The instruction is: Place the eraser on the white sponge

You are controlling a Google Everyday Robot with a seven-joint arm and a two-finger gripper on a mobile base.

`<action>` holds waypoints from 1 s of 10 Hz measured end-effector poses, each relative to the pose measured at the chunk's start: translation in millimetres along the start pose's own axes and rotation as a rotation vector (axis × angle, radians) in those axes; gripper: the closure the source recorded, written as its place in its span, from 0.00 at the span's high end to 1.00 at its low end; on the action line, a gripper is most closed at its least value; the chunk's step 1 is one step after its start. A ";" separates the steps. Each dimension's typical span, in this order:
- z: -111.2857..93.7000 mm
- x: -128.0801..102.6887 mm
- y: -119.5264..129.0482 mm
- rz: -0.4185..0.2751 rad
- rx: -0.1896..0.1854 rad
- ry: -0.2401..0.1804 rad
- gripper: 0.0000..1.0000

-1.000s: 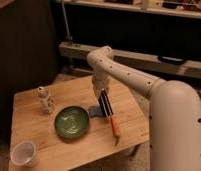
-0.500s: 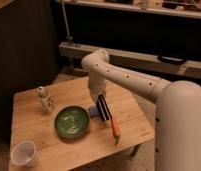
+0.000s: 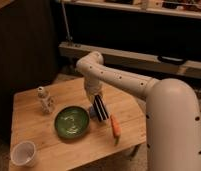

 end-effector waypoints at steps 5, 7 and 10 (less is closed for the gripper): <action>19.1 12.0 0.4 0.009 -0.046 -0.039 0.41; 23.2 14.2 4.6 0.013 -0.067 -0.049 0.62; 25.7 17.3 9.6 0.018 -0.084 -0.060 0.80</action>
